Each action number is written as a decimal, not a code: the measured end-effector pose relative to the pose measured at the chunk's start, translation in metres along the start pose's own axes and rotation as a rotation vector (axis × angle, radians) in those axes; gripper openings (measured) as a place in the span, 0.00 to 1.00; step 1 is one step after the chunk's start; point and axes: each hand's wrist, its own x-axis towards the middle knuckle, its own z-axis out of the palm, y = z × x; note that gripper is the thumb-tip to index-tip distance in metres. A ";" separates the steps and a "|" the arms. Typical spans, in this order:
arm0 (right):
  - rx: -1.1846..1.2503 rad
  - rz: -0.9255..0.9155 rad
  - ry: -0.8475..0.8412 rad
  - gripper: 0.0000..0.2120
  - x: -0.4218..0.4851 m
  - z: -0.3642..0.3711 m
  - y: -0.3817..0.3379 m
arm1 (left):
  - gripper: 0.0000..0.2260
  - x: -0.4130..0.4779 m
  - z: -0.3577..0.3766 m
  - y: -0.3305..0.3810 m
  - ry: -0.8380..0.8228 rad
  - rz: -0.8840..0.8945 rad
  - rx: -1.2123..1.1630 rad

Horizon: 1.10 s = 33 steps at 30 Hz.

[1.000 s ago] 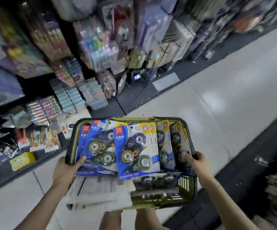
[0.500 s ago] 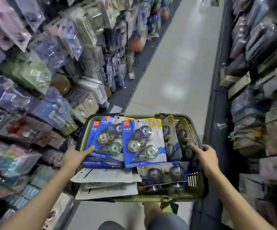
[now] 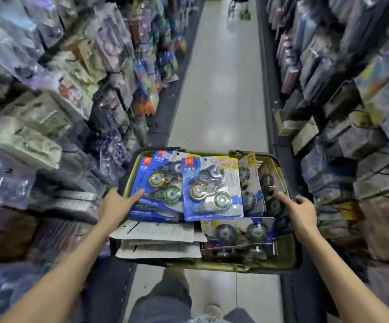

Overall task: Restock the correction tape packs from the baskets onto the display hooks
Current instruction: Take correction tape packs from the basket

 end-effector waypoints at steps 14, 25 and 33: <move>0.040 0.073 0.229 0.38 0.227 0.068 -0.204 | 0.42 0.304 0.040 0.282 -0.156 0.184 0.083; 0.035 0.091 0.157 0.42 0.499 0.123 -0.385 | 0.41 0.526 0.088 0.493 -0.195 0.171 0.003; -0.016 0.029 0.124 0.40 0.698 0.186 -0.543 | 0.22 0.702 0.108 0.658 -0.146 0.168 -0.015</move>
